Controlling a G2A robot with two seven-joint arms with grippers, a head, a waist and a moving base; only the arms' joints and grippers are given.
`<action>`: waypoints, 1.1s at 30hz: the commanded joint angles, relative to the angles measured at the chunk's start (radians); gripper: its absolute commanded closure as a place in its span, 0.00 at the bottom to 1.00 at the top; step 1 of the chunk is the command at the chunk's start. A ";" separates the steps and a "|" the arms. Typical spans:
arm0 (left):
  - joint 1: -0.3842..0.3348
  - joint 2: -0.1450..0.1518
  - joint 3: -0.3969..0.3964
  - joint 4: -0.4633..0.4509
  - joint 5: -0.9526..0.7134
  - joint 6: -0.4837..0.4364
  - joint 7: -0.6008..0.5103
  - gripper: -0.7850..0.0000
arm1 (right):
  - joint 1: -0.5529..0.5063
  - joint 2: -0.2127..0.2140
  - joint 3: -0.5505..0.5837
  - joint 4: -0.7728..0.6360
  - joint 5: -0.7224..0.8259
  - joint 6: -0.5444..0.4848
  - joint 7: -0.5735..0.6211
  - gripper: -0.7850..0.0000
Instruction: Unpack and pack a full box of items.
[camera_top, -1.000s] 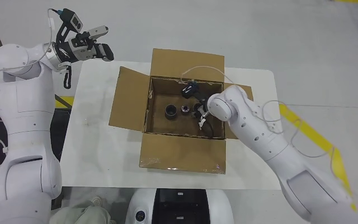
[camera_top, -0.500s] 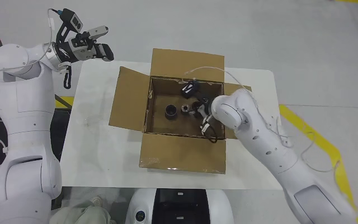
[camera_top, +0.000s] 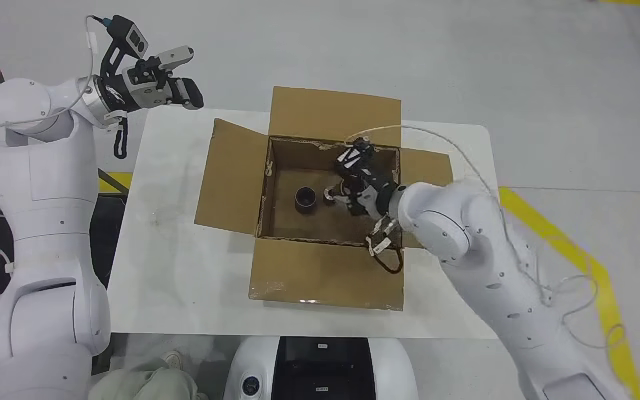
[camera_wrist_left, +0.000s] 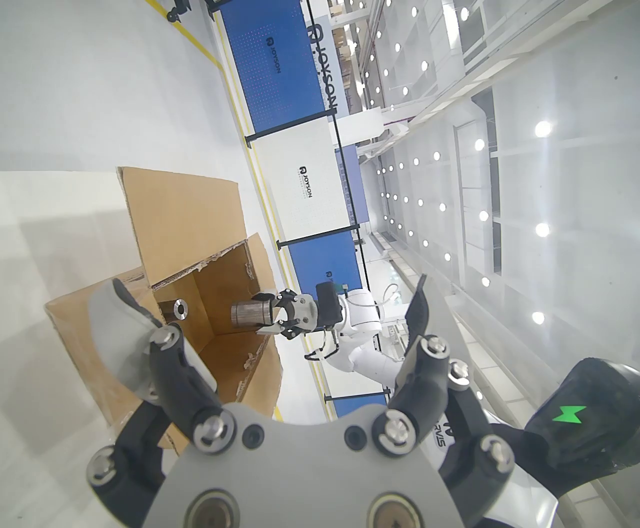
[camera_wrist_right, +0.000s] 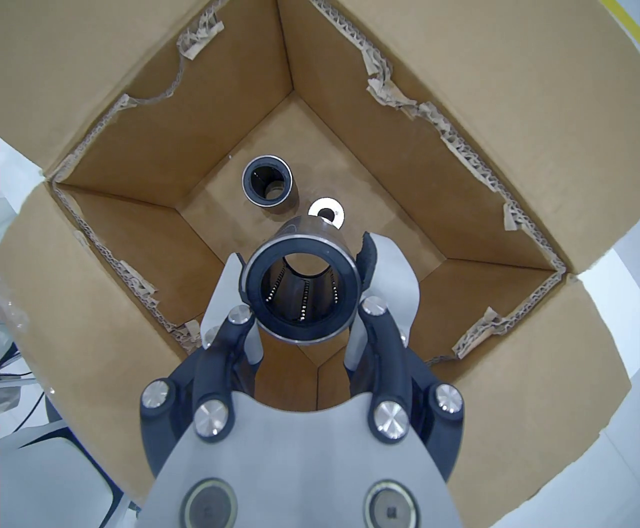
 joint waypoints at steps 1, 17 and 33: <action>0.000 0.000 0.000 0.000 0.000 0.000 0.000 0.00 | -0.017 0.004 0.024 -0.020 0.006 0.007 -0.013 1.00; 0.000 0.000 0.000 0.000 0.000 0.000 0.000 0.00 | -0.237 0.044 0.259 -0.177 -0.006 0.037 -0.126 1.00; 0.000 0.000 0.000 0.000 0.000 0.000 0.000 0.00 | -0.401 0.065 0.425 -0.240 -0.156 0.183 -0.150 1.00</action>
